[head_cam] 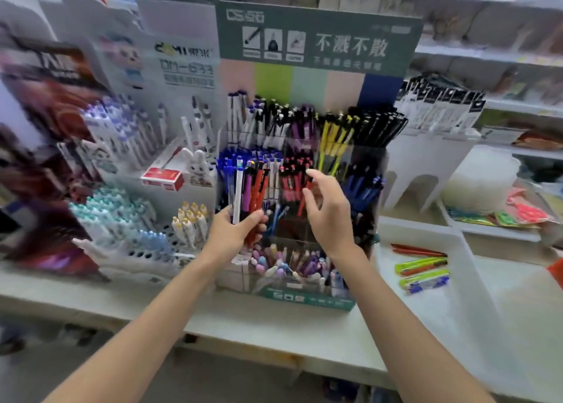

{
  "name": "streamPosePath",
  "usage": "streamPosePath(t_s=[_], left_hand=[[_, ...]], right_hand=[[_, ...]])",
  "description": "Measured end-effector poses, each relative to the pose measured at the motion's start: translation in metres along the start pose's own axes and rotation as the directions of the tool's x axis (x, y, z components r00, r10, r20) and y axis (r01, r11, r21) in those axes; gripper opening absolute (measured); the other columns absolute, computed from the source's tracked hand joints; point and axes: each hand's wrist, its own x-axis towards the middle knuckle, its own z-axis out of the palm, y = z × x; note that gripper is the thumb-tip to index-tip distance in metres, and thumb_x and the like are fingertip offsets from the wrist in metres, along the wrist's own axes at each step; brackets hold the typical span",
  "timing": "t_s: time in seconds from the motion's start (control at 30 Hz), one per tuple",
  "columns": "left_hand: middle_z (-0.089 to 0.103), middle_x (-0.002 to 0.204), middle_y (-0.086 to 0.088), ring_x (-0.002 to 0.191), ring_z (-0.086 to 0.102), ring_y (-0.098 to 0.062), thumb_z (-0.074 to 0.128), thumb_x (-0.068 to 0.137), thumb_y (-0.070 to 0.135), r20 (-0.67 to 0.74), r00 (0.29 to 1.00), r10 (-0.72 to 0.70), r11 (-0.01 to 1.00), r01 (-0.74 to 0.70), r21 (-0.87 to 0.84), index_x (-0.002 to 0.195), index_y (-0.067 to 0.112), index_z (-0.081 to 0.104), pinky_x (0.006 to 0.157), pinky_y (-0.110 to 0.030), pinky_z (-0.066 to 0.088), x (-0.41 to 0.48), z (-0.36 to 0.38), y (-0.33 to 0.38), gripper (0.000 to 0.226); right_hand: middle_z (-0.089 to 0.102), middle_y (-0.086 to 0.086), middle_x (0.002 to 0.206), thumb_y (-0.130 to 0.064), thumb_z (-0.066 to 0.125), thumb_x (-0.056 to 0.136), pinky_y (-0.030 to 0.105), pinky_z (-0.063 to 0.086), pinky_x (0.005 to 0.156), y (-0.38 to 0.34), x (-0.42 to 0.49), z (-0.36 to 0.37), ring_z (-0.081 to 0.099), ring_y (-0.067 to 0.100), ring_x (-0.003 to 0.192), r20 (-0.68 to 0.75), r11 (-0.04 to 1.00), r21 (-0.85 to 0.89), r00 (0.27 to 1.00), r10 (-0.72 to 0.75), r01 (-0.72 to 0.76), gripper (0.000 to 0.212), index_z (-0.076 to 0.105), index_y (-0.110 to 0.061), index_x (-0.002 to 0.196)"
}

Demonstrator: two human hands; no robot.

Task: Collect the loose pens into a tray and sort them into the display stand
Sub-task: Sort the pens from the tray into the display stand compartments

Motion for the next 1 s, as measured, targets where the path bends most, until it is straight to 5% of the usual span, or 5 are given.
streamPosePath(t_s=[0.23, 0.4, 0.57, 0.83, 1.0], left_hand=[[0.074, 0.079, -0.008, 0.068, 0.069, -0.018, 0.066, 0.093, 0.008, 0.133, 0.989, -0.067, 0.993, 0.08, -0.091, 0.094, 0.001, 0.068, 0.064, -0.029, 0.061, 0.003, -0.012, 0.001, 0.007], [0.074, 0.082, -0.009, 0.067, 0.068, -0.013, 0.066, 0.093, 0.008, 0.173, 0.981, -0.094, 0.987, 0.114, -0.113, 0.095, 0.004, 0.068, 0.062, -0.029, 0.058, 0.01, -0.008, -0.008, 0.005], [0.074, 0.081, -0.007, 0.072, 0.069, -0.017, 0.068, 0.092, 0.012, 0.263, 0.961, -0.081, 0.99, 0.109, -0.093, 0.102, 0.004, 0.068, 0.065, -0.03, 0.058, 0.013, 0.012, -0.012, 0.012], [0.075, 0.082, -0.003, 0.062, 0.062, -0.008, 0.065, 0.095, 0.016, 0.249, 0.963, -0.1, 0.992, 0.116, -0.048, 0.1, 0.01, 0.067, 0.056, -0.023, 0.053, 0.017, 0.003, -0.018, 0.009], [0.065, 0.072, -0.001, 0.054, 0.045, -0.008, 0.059, 0.098, 0.022, 0.289, 0.948, -0.134, 0.985, 0.159, -0.064, 0.104, 0.004, 0.064, 0.043, -0.017, 0.037, 0.016, -0.005, -0.023, 0.02]], right_hand=[[0.064, 0.009, 0.128, -0.014, 0.063, 0.095, 0.033, 0.051, 0.093, 0.01, -0.031, 0.034, 0.064, 0.025, 0.112, 0.334, 0.976, -0.202, 0.931, 0.15, -0.085, 0.041, 0.052, -0.01, 0.135], [0.065, -0.005, 0.106, -0.011, 0.059, 0.096, 0.019, 0.049, 0.08, -0.008, -0.025, 0.015, 0.06, 0.01, 0.085, 0.088, 0.977, -0.055, 0.974, 0.209, -0.205, 0.04, 0.055, -0.011, 0.136], [0.067, -0.005, 0.095, -0.014, 0.068, 0.091, 0.016, 0.051, 0.084, -0.045, -0.002, 0.002, 0.065, 0.006, 0.09, 0.212, 0.874, 0.296, 0.919, 0.333, -0.385, 0.047, 0.052, -0.022, 0.135], [0.062, -0.006, 0.091, -0.008, 0.068, 0.09, 0.015, 0.051, 0.077, -0.014, 0.013, -0.026, 0.062, 0.003, 0.082, -0.195, 0.931, 0.217, 0.921, 0.337, -0.294, 0.039, 0.054, -0.015, 0.126], [0.066, 0.006, 0.114, -0.008, 0.069, 0.09, 0.018, 0.051, 0.088, -0.003, -0.015, 0.006, 0.064, 0.014, 0.09, 0.04, 0.987, -0.115, 0.992, 0.119, -0.113, 0.041, 0.055, -0.006, 0.129]])
